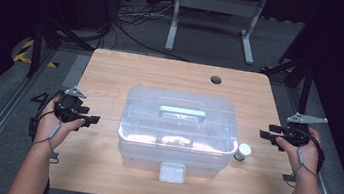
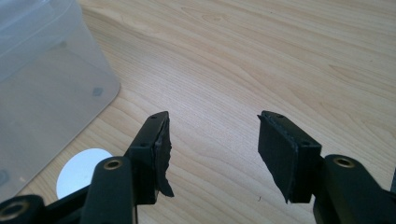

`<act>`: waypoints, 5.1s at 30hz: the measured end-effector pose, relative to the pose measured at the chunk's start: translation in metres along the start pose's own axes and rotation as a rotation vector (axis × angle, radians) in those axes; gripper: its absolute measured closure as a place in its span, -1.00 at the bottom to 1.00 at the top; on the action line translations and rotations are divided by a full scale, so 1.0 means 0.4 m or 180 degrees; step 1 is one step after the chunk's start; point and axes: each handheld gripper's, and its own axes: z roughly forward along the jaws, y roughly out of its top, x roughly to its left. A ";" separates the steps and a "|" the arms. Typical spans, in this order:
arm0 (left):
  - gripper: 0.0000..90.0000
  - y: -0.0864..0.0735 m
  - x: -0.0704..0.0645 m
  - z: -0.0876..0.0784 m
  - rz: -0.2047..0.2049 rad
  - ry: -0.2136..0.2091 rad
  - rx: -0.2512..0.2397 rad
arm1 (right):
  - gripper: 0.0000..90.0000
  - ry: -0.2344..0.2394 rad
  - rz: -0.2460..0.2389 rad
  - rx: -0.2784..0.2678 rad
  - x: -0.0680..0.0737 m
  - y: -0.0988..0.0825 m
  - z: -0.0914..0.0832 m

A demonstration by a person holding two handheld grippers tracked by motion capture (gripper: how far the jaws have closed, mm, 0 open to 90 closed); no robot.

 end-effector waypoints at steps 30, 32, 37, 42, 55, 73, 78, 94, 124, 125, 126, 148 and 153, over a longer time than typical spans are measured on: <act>0.00 0.146 -0.117 -0.143 0.0355 -0.0311 -0.0254 | 0.30 -0.0105 -0.0103 0.0107 0.021 -0.005 0.003; -0.02 0.165 -0.129 -0.148 0.0421 -0.0318 -0.0229 | 0.30 -0.0099 -0.0095 0.0111 0.022 -0.008 0.002; -0.03 0.196 -0.159 -0.155 0.0541 -0.0369 -0.0256 | 0.23 -0.0040 0.0067 0.0069 0.020 -0.015 -0.001; -0.03 0.226 -0.186 -0.154 0.0659 -0.0466 -0.0256 | 0.24 -0.0019 0.0039 -0.0007 0.024 -0.012 -0.004; -0.06 0.293 -0.265 -0.140 0.0959 -0.0764 -0.0285 | 0.07 0.0080 -0.0056 0.0003 0.037 -0.018 0.003; -0.23 0.341 -0.366 -0.073 0.1324 -0.1004 -0.0221 | 0.04 0.0061 0.0058 -0.0078 0.049 -0.027 -0.018; -0.21 0.349 -0.381 -0.054 0.1367 -0.0998 -0.0207 | 0.04 0.0051 0.0049 -0.0073 0.048 -0.032 -0.017; 0.15 0.356 -0.415 0.004 0.1461 -0.0843 -0.0038 | 0.05 0.0085 0.0086 -0.0078 0.052 -0.042 -0.023; 0.62 0.385 -0.424 0.008 0.1630 -0.0860 0.0073 | 0.08 0.0070 -0.0021 -0.0174 0.085 -0.040 -0.068; 0.62 0.387 -0.423 0.007 0.1625 -0.0847 0.0061 | 0.08 0.0063 -0.0020 -0.0179 0.087 -0.040 -0.071; 0.62 0.391 -0.421 0.005 0.1613 -0.0835 0.0042 | 0.08 0.0060 -0.0028 -0.0189 0.089 -0.039 -0.075; 0.61 0.464 -0.391 0.001 0.1452 -0.0842 0.0091 | 0.29 0.0246 -0.0296 -0.0379 0.165 0.003 -0.123; 0.61 0.477 -0.385 0.003 0.1427 -0.0843 0.0101 | 0.63 0.0405 -0.0201 -0.0262 0.192 0.012 -0.132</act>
